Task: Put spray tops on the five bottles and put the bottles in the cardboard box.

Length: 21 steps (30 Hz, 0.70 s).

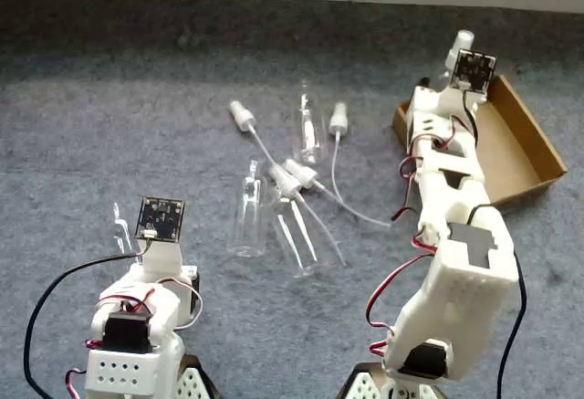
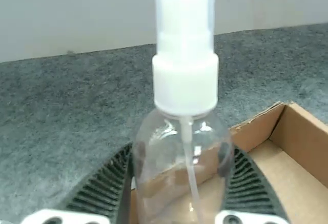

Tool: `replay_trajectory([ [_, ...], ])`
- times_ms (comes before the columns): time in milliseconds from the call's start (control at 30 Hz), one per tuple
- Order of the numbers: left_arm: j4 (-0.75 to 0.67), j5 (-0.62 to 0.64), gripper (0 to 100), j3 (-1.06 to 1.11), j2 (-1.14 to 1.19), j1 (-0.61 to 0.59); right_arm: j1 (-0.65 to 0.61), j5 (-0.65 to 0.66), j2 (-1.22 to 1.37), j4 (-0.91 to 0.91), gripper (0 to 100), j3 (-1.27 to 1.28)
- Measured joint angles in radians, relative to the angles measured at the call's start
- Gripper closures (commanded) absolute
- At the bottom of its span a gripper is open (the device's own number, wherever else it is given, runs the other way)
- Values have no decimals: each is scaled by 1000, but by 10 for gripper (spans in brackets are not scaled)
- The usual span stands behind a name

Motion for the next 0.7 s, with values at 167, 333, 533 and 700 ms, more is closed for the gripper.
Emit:
replay_trajectory([
  [167,0,0,994,0,0,0,0,0,0,0,738,0],
  [333,0,0,993,0,0,0,0,0,0,0,731,0],
  [533,0,0,993,0,0,0,0,0,0,0,731,5],
  [700,0,0,993,0,0,0,3,0,0,0,731,17],
])
